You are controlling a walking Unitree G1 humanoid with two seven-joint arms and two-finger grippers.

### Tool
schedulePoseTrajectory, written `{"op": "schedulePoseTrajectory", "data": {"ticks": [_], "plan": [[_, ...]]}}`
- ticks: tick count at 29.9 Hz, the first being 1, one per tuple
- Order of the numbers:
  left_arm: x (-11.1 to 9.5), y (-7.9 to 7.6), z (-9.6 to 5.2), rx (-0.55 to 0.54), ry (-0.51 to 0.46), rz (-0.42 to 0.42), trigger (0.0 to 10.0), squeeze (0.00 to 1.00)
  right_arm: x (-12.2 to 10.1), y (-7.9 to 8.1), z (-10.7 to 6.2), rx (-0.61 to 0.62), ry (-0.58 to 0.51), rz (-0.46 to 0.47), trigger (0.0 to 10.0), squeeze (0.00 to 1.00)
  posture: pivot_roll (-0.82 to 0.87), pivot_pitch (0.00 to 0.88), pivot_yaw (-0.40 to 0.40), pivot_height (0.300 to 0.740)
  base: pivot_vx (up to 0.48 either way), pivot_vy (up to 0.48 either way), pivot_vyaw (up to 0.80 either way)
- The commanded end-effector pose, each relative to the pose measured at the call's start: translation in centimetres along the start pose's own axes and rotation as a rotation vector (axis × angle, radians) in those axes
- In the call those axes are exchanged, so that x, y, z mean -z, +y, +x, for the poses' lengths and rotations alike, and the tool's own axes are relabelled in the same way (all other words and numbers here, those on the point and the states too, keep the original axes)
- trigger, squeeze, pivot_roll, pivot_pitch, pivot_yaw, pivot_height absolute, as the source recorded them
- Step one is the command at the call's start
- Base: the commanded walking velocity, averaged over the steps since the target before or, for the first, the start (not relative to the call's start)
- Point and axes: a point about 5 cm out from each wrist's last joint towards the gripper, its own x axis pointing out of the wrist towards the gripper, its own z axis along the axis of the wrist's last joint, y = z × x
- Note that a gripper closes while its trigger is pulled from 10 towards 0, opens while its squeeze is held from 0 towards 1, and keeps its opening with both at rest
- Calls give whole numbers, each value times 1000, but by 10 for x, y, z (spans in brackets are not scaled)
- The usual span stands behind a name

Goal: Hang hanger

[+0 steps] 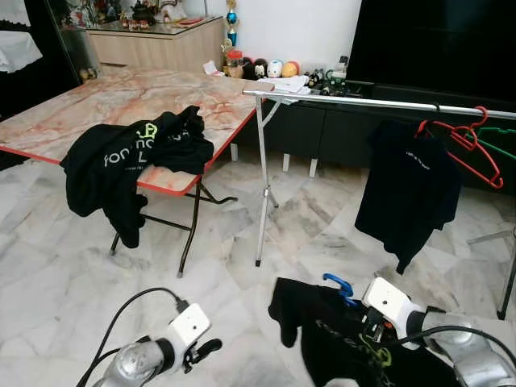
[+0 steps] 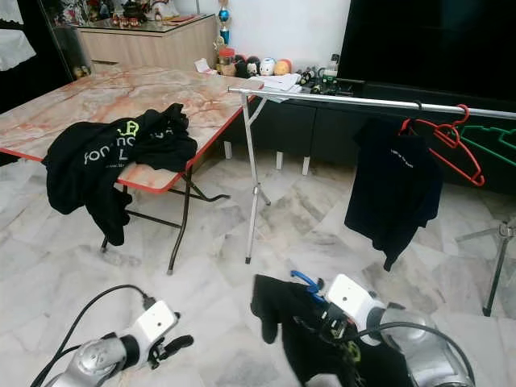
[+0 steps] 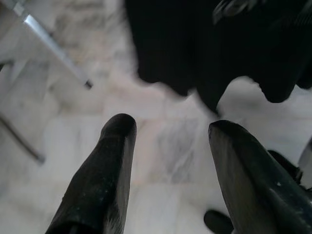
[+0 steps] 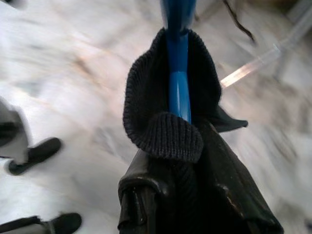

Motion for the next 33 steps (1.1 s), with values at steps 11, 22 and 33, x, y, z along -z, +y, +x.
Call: {"op": "schedulePoseTrajectory", "data": {"ticks": [11,22,33], "plan": [[-24,8,8,11,-49,66,10000,0,-19,6,-21,-200,-33,-132,10000,0,35,42,23,740,0,0,0],[-21,-7,15,62,-14,78,10000,0,-33,13,-36,-293,-72,-155,10000,0,20,28,21,740,0,0,0],[-4,-15,14,98,66,122,10000,0,-54,28,-45,-364,-156,-166,10000,0,3,15,32,740,0,0,0]]}}
